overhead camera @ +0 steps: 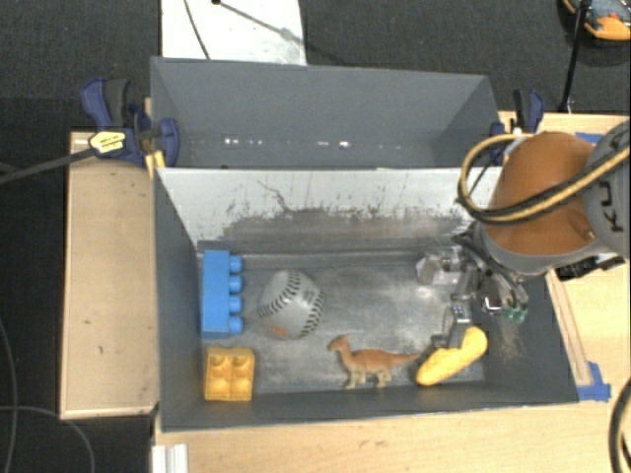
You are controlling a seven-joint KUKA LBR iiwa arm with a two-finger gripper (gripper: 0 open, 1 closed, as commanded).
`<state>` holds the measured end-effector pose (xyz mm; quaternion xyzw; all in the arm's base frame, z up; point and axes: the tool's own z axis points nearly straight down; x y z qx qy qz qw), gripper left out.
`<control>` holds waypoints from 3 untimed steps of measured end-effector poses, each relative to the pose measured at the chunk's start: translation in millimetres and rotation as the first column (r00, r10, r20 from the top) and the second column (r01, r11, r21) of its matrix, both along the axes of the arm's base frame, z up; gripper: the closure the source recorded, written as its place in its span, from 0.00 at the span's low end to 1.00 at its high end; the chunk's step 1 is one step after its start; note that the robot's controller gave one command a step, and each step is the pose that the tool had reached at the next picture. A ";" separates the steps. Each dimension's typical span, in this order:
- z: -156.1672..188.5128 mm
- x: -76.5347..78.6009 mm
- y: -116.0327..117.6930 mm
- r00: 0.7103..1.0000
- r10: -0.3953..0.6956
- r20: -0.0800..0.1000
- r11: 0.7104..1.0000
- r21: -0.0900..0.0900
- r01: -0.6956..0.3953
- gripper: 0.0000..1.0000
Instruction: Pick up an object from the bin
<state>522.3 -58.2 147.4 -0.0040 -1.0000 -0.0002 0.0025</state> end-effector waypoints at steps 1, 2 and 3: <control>4.5 1.6 0.2 1.000 0.001 0.008 1.000 0.000 -0.001 0.00; -37.3 -12.4 -25.4 0.998 0.060 0.016 0.998 -0.001 -0.060 0.00; -62.5 -23.3 -45.0 0.999 0.051 0.000 0.999 0.003 -0.051 0.00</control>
Offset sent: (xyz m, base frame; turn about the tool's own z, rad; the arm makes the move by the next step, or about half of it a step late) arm -0.0293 -0.0497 -0.0774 -0.0951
